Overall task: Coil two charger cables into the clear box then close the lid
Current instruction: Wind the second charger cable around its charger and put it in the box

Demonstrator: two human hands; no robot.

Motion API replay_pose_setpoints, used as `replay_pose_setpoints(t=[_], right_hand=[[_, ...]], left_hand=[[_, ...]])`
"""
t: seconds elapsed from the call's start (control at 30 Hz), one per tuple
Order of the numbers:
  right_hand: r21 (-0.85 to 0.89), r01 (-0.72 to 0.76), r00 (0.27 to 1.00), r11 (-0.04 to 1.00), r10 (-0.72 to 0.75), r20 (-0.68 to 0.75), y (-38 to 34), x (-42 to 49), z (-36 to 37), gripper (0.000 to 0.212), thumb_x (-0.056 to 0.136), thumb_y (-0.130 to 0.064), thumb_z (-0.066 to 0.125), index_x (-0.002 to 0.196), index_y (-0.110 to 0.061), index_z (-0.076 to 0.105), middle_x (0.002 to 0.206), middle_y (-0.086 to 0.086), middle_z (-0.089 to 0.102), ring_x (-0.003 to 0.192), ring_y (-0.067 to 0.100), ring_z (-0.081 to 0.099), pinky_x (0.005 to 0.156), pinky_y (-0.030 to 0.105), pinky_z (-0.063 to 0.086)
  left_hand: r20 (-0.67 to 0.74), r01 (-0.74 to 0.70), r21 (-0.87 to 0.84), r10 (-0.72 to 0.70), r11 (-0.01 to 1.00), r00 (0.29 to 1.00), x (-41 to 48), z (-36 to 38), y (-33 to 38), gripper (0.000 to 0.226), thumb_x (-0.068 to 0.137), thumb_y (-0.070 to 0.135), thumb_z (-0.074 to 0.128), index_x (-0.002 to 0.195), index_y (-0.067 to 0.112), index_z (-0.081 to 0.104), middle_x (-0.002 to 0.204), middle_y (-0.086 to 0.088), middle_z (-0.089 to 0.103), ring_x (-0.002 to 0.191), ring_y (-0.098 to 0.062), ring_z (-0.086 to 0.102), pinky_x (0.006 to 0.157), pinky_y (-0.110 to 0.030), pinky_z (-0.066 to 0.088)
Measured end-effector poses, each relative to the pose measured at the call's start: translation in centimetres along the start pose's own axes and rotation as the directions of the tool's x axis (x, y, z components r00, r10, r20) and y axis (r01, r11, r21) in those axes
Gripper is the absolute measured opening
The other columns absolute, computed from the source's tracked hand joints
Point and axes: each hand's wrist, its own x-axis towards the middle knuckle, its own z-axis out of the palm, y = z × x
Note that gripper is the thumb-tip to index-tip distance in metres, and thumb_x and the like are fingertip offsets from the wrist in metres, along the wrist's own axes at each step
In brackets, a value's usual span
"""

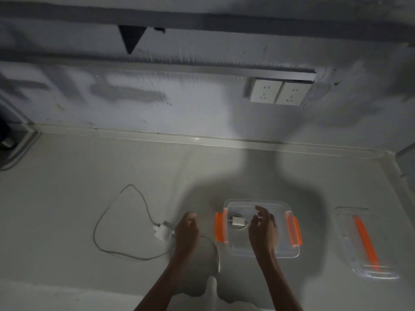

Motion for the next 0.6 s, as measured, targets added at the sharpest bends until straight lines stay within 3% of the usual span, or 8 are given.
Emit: replay_pose_setpoints(t=[0.07, 0.13, 0.17, 0.27, 0.37, 0.47, 0.53, 0.6], right_hand=[[0.013, 0.178, 0.981, 0.984, -0.176, -0.082, -3.0, -1.9, 0.0, 0.026, 0.088, 0.001, 0.054, 0.107, -0.01, 0.068, 0.102, 0.011, 0.07, 0.092, 0.028, 0.065, 0.077, 0.028, 0.045], [0.071, 0.34, 0.94, 0.938, -0.337, -0.055, -5.7, -3.4, 1.4, 0.028, 0.083, 0.005, 0.058, 0.098, -0.014, 0.071, 0.098, 0.007, 0.071, 0.088, 0.024, 0.066, 0.074, 0.03, 0.05], [0.109, 0.4, 0.916, 0.91, -0.402, -0.009, -6.8, -4.1, 2.6, 0.03, 0.079, 0.007, 0.059, 0.095, -0.016, 0.072, 0.096, 0.005, 0.072, 0.087, 0.02, 0.066, 0.076, 0.03, 0.052], [0.15, 0.507, 0.8, 0.849, -0.528, 0.286, -8.4, -6.2, 7.1, 0.031, 0.08, 0.004, 0.056, 0.096, -0.017, 0.072, 0.099, 0.001, 0.072, 0.092, 0.013, 0.065, 0.083, 0.019, 0.045], [-0.046, 0.533, 0.636, 0.845, -0.363, 0.681, -6.4, -8.1, 12.6, 0.037, 0.089, -0.008, 0.049, 0.123, -0.02, 0.058, 0.125, 0.005, 0.058, 0.112, 0.022, 0.059, 0.095, 0.027, 0.044], [-0.242, 0.614, 0.526, 0.752, -0.161, 0.835, -2.9, -9.7, 15.4, 0.045, 0.087, -0.008, 0.048, 0.131, -0.013, 0.045, 0.134, 0.013, 0.045, 0.115, 0.032, 0.054, 0.088, 0.036, 0.045], [-0.266, 0.662, 0.514, 0.7, -0.167, 0.842, -0.8, -10.8, 16.0, 0.042, 0.084, -0.003, 0.045, 0.125, -0.009, 0.047, 0.131, 0.016, 0.044, 0.108, 0.035, 0.055, 0.071, 0.037, 0.037], [-0.259, 0.666, 0.537, 0.7, -0.208, 0.818, 0.4, -11.6, 15.8, 0.033, 0.086, -0.005, 0.043, 0.117, -0.011, 0.05, 0.123, 0.013, 0.048, 0.104, 0.034, 0.058, 0.066, 0.034, 0.031]], left_hand=[[-0.135, -0.032, 0.169, 0.055, 0.985, 0.989, 0.9, -2.2, -2.5, 0.031, 0.087, 0.013, 0.049, 0.112, 0.004, 0.065, 0.104, -0.022, 0.068, 0.1, -0.039, 0.063, 0.087, -0.043, 0.049], [-0.059, -0.084, 0.413, 0.118, 0.907, 0.991, 2.0, -4.0, -5.6, 0.048, 0.073, 0.02, 0.063, 0.12, 0.01, 0.061, 0.105, -0.022, 0.066, 0.093, -0.041, 0.062, 0.076, -0.046, 0.054], [0.046, -0.068, 0.485, 0.052, 0.872, 0.998, 2.5, -4.5, -7.2, 0.06, 0.065, 0.026, 0.07, 0.122, 0.018, 0.058, 0.111, -0.02, 0.065, 0.093, -0.041, 0.064, 0.07, -0.046, 0.057], [0.282, -0.151, 0.65, -0.052, 0.744, 0.958, 3.1, -5.7, -11.1, 0.065, 0.063, 0.055, 0.058, 0.122, 0.032, 0.048, 0.127, -0.014, 0.063, 0.104, -0.038, 0.067, 0.065, -0.051, 0.059], [0.425, -0.327, 0.679, 0.012, 0.657, 0.905, 3.1, -7.1, -13.1, 0.086, 0.057, 0.049, 0.078, 0.132, 0.028, 0.04, 0.14, -0.016, 0.044, 0.108, -0.038, 0.063, 0.062, -0.045, 0.061], [0.453, -0.453, 0.724, 0.137, 0.52, 0.881, 2.7, -7.3, -14.1, 0.081, 0.044, 0.042, 0.086, 0.113, 0.021, 0.048, 0.11, -0.017, 0.058, 0.067, -0.029, 0.072, 0.04, -0.029, 0.055], [0.432, -0.465, 0.737, 0.186, 0.491, 0.882, 2.5, -7.7, -14.0, 0.087, 0.03, 0.037, 0.092, 0.102, 0.018, 0.047, 0.079, -0.011, 0.07, 0.051, -0.022, 0.067, 0.039, -0.025, 0.051], [0.439, -0.441, 0.753, 0.127, 0.487, 0.89, 2.1, -8.9, -13.3, 0.089, 0.023, 0.038, 0.091, 0.097, 0.014, 0.047, 0.062, -0.009, 0.066, 0.045, -0.022, 0.062, 0.038, -0.029, 0.05]])
